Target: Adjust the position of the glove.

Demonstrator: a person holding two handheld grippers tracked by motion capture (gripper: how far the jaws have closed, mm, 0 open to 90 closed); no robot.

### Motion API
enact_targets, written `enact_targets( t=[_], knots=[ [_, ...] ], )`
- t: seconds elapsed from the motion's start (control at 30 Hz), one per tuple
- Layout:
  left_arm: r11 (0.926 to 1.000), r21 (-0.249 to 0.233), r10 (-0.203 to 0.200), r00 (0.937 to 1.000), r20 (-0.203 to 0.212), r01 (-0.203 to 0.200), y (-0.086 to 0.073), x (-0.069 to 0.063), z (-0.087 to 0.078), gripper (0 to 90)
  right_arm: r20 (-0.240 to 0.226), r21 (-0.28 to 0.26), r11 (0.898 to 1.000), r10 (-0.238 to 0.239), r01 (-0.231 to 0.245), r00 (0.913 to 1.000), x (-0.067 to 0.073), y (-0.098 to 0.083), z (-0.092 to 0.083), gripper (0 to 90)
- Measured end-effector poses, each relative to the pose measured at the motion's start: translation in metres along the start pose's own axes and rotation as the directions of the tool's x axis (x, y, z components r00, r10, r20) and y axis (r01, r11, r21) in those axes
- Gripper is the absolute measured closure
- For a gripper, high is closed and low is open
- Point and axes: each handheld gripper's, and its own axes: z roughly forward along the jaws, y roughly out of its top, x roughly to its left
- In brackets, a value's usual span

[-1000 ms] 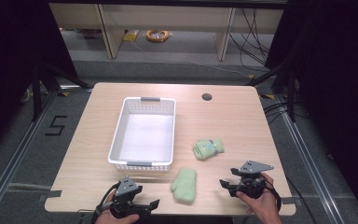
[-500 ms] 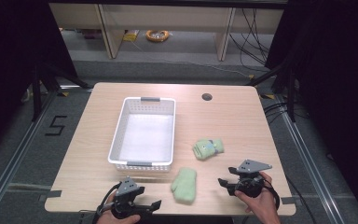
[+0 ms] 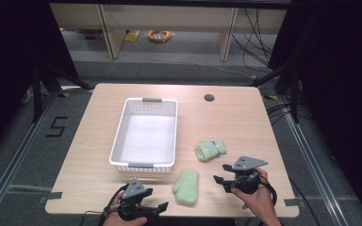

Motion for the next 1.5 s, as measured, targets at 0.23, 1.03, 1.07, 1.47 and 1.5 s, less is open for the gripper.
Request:
enact_targets(
  t=[0.23, 1.03, 1.07, 1.47, 1.5],
  knots=[
    [0.9993, -0.002, 0.038, 0.9988, 0.030, -0.038, 0.009, -0.012, 0.010, 29.4, -0.055, 0.015, 0.998, -0.059, 0.060, 0.9967, 0.008, 0.023, 0.017, 53.5],
    [0.9587, 0.096, 0.269, 0.9631, 0.000, -0.268, 0.019, -0.028, 0.060, 49.7, -0.144, 0.171, 0.978, -0.091, 0.116, 0.9853, 0.021, 0.054, 0.099, 69.0],
    [0.9605, 0.088, 0.264, 0.9644, 0.007, -0.264, 0.018, -0.027, 0.062, 49.8, -0.150, 0.184, 0.975, -0.094, 0.121, 0.9843, 0.020, 0.054, 0.099, 69.6],
    [0.9552, 0.120, 0.275, 0.9613, -0.020, -0.270, 0.016, -0.020, 0.061, 72.4, -0.187, 0.189, 0.981, -0.001, 0.037, 0.9823, 0.018, 0.045, 0.102, 83.9],
    [0.9552, 0.120, 0.275, 0.9613, -0.020, -0.270, 0.016, -0.020, 0.061, 73.8, -0.194, 0.165, 0.986, -0.002, 0.034, 0.9809, 0.018, 0.043, 0.103, 85.4]
  ],
)
